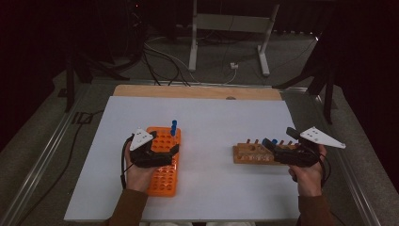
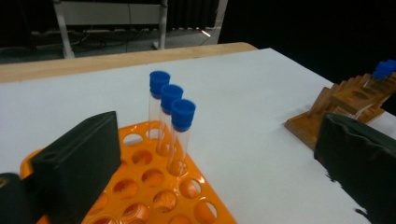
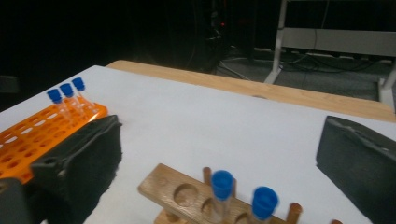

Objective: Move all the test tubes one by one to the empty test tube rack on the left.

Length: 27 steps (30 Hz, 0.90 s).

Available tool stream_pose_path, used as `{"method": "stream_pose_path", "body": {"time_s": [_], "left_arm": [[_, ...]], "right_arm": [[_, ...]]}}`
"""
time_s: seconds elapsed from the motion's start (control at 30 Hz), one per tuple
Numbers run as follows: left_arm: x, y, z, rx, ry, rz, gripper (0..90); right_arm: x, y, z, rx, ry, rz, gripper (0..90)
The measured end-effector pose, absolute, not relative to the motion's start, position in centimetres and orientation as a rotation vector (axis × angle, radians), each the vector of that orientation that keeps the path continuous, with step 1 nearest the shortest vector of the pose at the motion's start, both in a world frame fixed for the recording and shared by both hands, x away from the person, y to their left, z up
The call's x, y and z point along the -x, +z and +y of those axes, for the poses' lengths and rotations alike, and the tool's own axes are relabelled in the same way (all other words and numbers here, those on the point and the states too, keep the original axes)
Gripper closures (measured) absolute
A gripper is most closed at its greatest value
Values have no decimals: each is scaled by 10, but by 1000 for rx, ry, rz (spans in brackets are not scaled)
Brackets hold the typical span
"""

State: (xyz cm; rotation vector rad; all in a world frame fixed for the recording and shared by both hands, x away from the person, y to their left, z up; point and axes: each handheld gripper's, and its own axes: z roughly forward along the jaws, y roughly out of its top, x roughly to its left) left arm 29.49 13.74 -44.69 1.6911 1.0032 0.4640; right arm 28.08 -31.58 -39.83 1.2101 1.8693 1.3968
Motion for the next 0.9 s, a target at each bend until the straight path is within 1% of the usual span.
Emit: {"method": "stream_pose_path", "body": {"time_s": [0.27,0.4,0.57,0.67,0.8,0.9], "left_arm": [[-292,-439,132,-1684,466,965,7],[-290,-436,131,-1675,470,959,7],[-288,-433,131,-1660,477,953,7],[-288,-432,130,-1655,475,947,7],[-287,-431,129,-1655,476,941,7],[-287,-431,129,-1653,476,944,7]], "right_arm": [[-286,-406,-334,-1287,1363,1847,37],[-289,-412,-341,-1313,1345,1847,85],[-291,-419,-344,-1328,1319,1859,184],[-292,-423,-345,-1331,1299,1875,274],[-293,-428,-345,-1326,1293,1899,427],[-294,-432,-345,-1329,1293,1914,494]]}}
